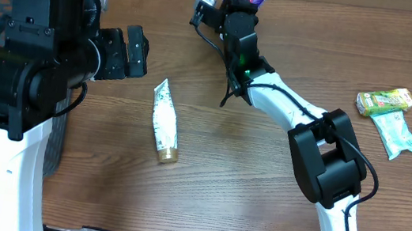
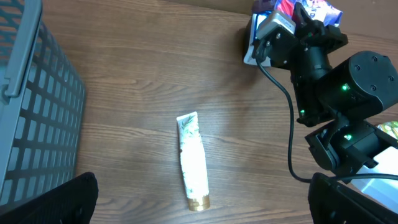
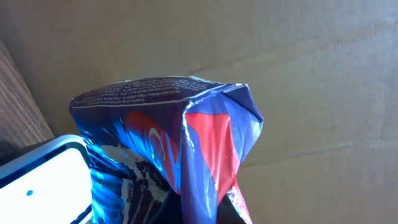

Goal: Scan the item barcode
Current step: 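Lift the wipes pack and hold it up at the white scanner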

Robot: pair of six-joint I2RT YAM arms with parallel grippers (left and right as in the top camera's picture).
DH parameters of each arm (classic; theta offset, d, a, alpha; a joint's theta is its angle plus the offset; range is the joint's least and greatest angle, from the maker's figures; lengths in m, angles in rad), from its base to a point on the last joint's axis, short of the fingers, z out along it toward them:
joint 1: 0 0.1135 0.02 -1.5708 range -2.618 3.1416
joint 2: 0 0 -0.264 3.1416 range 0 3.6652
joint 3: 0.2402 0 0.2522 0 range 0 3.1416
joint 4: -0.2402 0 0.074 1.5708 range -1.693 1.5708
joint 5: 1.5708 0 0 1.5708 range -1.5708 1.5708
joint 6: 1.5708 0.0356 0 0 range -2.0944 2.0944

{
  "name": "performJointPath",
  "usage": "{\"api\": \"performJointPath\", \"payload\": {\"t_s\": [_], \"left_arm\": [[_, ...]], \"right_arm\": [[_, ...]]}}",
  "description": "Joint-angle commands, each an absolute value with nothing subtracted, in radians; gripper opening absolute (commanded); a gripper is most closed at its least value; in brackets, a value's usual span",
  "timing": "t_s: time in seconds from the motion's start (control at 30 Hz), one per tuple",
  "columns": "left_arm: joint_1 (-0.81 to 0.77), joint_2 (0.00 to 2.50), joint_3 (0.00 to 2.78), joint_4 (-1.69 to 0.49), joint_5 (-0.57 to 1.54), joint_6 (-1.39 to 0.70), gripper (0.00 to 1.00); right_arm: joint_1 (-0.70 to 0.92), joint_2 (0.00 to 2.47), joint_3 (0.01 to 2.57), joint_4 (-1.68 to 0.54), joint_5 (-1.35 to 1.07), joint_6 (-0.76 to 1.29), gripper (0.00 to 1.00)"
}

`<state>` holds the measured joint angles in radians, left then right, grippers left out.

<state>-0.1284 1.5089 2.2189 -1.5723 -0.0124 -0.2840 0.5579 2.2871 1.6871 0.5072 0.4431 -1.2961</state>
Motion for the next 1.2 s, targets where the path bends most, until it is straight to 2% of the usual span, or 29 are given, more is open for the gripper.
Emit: {"api": "performJointPath", "payload": {"t_s": [0.0, 0.4, 0.8, 0.97, 1.17], "left_arm": [[-0.125, 1.517, 2.226, -1.57, -0.019, -0.268, 1.0], [-0.125, 1.517, 2.226, -1.57, -0.018, -0.268, 1.0], [-0.125, 1.517, 2.226, -1.571, -0.018, -0.268, 1.0], [-0.125, 1.517, 2.226, -1.571, -0.018, -0.269, 1.0], [-0.125, 1.517, 2.226, -1.571, -0.019, -0.269, 1.0]], "right_arm": [[0.554, 2.301, 1.708, 0.515, 0.394, -1.311, 0.04], [0.528, 2.301, 1.708, 0.42, 0.357, -1.309, 0.04], [0.563, 2.282, 1.708, 0.434, 0.426, -1.309, 0.04], [0.597, 2.172, 1.708, 0.271, 0.429, -1.187, 0.04], [0.619, 1.954, 1.708, -0.083, 0.379, -0.924, 0.04]]}}
